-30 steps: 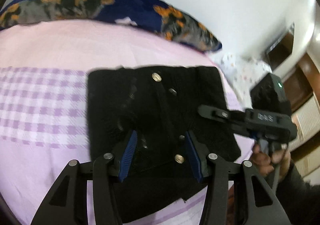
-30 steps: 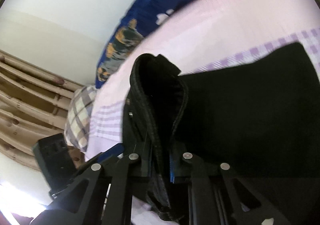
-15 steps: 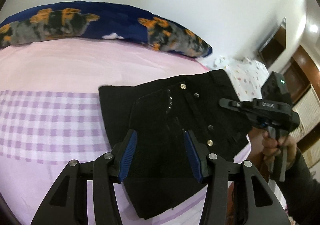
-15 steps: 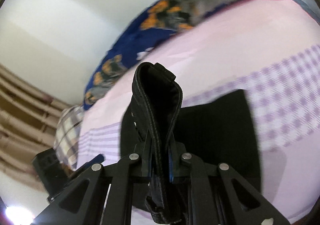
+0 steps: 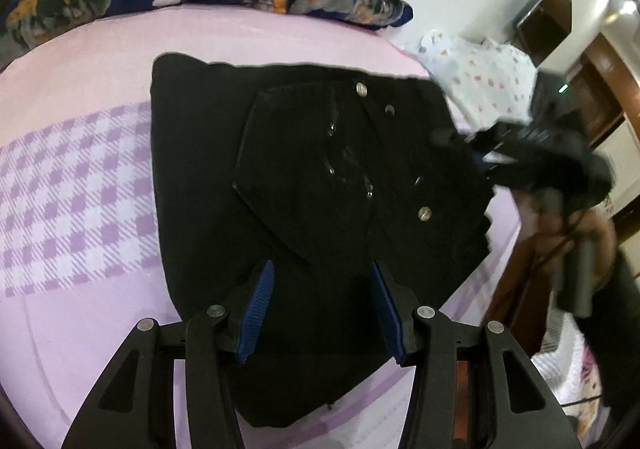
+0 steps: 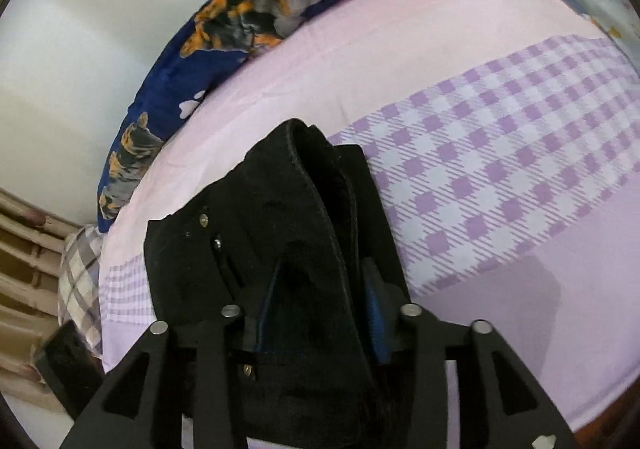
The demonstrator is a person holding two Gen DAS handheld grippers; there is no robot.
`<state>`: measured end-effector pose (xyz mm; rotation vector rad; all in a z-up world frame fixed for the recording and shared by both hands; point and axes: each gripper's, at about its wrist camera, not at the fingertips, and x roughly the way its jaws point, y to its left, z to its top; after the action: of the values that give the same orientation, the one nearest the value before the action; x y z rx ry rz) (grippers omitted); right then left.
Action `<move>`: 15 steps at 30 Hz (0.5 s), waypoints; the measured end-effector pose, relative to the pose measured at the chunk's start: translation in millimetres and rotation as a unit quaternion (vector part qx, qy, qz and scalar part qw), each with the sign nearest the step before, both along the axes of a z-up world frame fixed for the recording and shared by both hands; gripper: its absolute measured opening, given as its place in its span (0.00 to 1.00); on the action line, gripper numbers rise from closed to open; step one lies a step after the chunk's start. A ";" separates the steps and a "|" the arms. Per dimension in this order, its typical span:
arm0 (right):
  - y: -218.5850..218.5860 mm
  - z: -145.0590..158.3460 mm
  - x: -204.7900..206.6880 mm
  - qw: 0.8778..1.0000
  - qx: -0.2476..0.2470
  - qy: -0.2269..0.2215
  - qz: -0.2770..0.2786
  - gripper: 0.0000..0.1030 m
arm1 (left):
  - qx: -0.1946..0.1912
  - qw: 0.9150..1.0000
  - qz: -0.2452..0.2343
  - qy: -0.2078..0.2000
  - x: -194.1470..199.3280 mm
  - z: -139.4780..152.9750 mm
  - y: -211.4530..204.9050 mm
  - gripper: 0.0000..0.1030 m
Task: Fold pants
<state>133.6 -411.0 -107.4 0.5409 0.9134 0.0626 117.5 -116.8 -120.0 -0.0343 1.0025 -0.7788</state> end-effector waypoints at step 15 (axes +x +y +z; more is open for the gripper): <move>-9.3 -6.2 -58.6 0.997 0.056 0.018 -0.049 0.43 | -0.019 1.000 0.004 -0.002 -7.1 -2.5 5.8 0.50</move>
<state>75.0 -420.2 -113.6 0.6917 0.9221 0.0155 110.4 -111.0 -122.4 -0.0705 0.9834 -0.7903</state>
